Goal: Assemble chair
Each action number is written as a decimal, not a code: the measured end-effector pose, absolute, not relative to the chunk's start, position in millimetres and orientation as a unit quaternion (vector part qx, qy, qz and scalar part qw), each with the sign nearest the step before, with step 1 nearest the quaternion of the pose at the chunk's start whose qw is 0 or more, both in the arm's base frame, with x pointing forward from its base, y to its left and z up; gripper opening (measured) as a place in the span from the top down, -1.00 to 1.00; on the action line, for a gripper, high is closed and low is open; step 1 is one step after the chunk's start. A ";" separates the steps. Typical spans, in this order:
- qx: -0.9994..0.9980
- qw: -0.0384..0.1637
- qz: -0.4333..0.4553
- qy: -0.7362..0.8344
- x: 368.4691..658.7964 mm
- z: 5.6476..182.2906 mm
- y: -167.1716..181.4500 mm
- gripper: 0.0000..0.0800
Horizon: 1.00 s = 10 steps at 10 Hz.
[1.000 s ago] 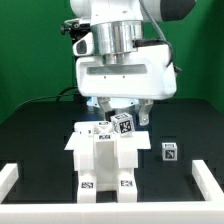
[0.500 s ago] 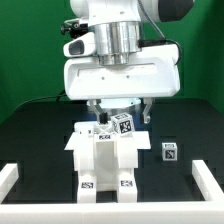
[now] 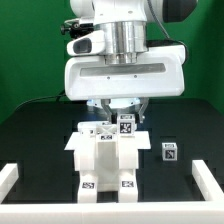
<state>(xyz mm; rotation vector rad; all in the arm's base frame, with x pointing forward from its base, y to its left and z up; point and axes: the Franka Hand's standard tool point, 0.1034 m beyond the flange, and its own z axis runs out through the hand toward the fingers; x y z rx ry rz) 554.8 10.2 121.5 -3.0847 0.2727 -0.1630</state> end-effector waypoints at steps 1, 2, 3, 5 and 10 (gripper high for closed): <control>-0.990 0.025 -0.052 0.133 554.8 121.5 10.8 0.29; -0.984 0.027 -0.051 0.169 554.8 121.5 10.9 0.29; -0.979 0.028 -0.050 0.196 554.9 121.5 10.9 0.29; -0.945 0.035 -0.047 0.322 555.4 121.8 15.3 0.29; -0.823 0.057 -0.032 0.564 556.6 120.8 21.7 0.28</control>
Offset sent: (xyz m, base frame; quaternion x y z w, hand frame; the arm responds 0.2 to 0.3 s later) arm 0.0000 0.0000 0.0000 0.0000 0.0000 0.1296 0.9916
